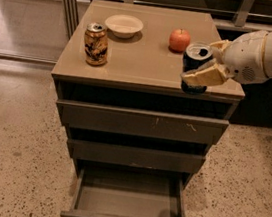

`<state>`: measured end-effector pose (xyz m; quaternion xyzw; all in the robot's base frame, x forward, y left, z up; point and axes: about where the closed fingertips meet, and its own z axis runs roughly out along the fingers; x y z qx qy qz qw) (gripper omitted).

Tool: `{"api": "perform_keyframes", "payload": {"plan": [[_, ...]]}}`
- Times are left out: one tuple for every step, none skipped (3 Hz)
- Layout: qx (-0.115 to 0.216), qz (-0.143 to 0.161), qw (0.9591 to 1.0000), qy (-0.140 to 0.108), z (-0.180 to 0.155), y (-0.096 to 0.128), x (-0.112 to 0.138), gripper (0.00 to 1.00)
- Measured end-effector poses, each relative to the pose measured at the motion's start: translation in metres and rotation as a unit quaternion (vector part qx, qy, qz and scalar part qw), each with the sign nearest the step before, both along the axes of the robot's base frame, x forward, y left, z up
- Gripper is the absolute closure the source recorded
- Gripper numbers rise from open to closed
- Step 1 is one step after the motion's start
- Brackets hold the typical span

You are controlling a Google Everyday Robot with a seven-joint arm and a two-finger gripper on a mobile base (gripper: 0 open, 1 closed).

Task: Pick pepsi can from bottom drawer and place on counter

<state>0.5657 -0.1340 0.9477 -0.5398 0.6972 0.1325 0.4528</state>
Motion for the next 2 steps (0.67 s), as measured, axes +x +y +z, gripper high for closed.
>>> {"api": "perform_keyframes", "payload": {"plan": [[0.020,-0.034,0.9991,-0.019,0.000,-0.029,0.035,1.00],[0.049,-0.056,0.9968,-0.029,-0.009,-0.055,0.065,1.00]]}}
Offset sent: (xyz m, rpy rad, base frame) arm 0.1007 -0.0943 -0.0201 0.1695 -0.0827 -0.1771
